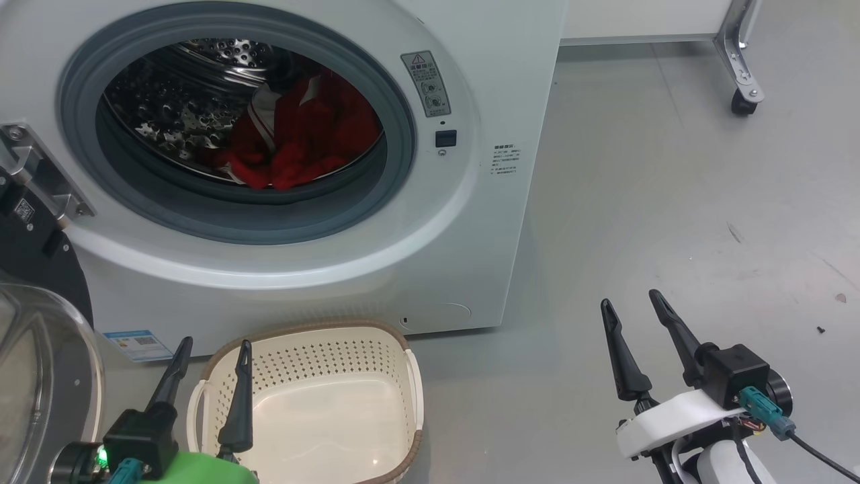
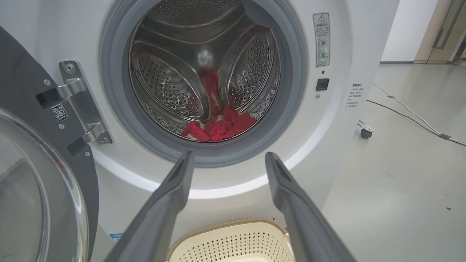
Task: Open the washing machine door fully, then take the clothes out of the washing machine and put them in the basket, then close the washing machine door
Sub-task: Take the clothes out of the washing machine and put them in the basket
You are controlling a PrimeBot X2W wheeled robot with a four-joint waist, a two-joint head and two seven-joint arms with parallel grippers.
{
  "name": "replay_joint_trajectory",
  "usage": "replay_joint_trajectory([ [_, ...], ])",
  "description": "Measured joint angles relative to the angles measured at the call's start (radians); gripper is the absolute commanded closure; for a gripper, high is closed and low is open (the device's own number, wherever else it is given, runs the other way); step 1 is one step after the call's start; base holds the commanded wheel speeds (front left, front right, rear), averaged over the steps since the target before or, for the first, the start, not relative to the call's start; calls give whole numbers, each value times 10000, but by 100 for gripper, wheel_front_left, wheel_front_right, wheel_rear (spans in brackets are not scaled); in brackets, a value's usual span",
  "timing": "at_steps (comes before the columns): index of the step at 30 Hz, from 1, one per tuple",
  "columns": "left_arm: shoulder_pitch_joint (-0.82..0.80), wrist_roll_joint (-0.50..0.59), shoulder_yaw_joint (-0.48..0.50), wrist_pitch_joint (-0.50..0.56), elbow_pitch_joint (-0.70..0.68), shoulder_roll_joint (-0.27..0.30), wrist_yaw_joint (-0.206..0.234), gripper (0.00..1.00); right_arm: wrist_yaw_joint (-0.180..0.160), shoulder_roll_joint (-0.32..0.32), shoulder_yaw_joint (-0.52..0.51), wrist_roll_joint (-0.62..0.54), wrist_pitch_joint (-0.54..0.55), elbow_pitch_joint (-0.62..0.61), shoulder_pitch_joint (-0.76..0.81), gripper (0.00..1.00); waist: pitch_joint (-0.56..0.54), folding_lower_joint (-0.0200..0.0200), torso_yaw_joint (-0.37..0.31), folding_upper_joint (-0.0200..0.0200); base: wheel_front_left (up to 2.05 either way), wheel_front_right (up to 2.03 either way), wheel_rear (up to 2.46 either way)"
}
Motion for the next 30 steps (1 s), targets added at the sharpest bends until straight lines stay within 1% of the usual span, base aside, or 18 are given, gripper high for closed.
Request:
replay_joint_trajectory([
  [13,0,0,-79,0,21,0,-2,0,0,2,19,13,0,38,0,0,-44,0,70,0,0,0,0],
  [18,-2,0,-265,13,36,0,-38,0,0,2,23,13,0,33,0,0,-19,0,80,0,0,0,0],
  [20,-5,-8,-393,117,46,-2,-180,0,0,2,38,13,0,-8,0,0,27,0,80,0,0,0,0],
  [23,-18,-33,-460,226,100,-4,-234,0,2,0,199,10,0,-65,-23,0,166,0,60,0,0,0,0],
  [26,-61,-104,-497,368,230,10,-387,0,8,2,357,-8,0,-123,-81,0,347,0,-18,0,0,0,0],
  [30,-577,-339,-650,629,420,25,-640,0,8,-2,380,-21,0,-318,-305,0,651,0,-177,0,0,0,0],
])
